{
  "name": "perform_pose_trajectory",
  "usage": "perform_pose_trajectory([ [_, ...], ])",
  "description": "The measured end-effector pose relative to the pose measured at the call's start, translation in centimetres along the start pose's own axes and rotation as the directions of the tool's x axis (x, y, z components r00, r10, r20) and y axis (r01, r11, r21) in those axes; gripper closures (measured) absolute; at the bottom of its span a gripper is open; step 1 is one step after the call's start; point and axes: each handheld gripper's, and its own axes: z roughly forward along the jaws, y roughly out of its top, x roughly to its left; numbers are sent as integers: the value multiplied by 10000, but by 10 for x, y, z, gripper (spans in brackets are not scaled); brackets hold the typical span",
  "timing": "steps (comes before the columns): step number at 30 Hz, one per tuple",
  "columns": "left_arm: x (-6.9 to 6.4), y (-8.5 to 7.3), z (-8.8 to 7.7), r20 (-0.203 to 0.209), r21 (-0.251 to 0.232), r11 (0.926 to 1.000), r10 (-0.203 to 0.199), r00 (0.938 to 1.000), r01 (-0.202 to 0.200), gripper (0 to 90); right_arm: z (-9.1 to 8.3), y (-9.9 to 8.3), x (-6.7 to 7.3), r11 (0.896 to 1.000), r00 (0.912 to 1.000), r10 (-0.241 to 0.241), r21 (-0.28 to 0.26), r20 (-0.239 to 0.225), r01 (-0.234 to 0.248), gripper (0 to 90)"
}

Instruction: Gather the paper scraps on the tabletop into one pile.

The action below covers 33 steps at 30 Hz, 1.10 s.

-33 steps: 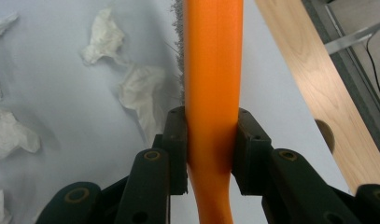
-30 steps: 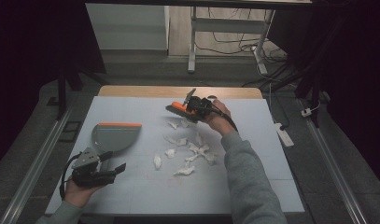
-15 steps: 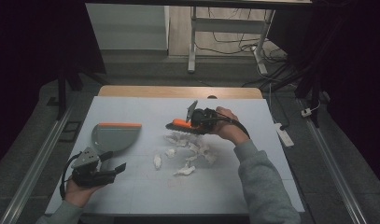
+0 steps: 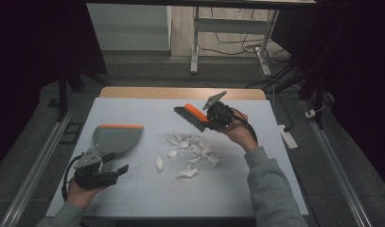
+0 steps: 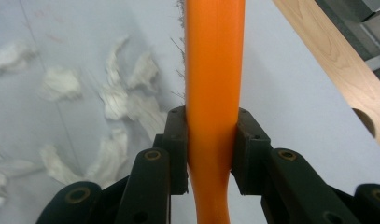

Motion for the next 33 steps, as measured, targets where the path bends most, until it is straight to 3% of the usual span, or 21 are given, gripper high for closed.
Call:
perform_pose_trajectory([
  [4, 1, 0, 0, 8, -7, 10000, -19, 10000, 19, 277, -4, 5, 10, 9972, 9921, 572, -420, -1116, -622, 696],
  [8, 2, -1, -1, -68, -90, 10000, -2, 10000, 1, 280, 2, 13, 35, 9978, 9807, 636, -72, -1850, -660, 696],
  [11, 2, 0, -3, -123, -238, 9997, -42, 9999, 39, 287, 10, 17, 53, 9972, 9687, 752, 161, -2366, -735, 696],
  [12, 2, 0, -3, -127, -251, 9997, -55, 9999, 52, 288, 14, 19, 62, 9959, 9609, 908, 293, -2618, -861, 696],
  [14, 3, -1, -4, -149, -254, 9997, -75, 9999, 71, 288, 19, 23, 75, 9947, 9503, 1019, 425, -2943, -935, 696],
  [21, 3, -1, -3, -128, -168, 9998, -46, 9999, 44, 287, 37, 34, 112, 9931, 9296, 1070, 828, -3528, -828, 696],
  [28, 3, -2, -1, -144, -81, 10000, -12, 9999, 10, 286, 59, 42, 137, 9902, 9288, 886, 1328, -3597, -431, 695],
  [33, 2, -2, -1, -156, -68, 10000, 15, 9999, -16, 286, 66, 44, 134, 9875, 9363, 1164, 1397, -3314, -733, 695],
])
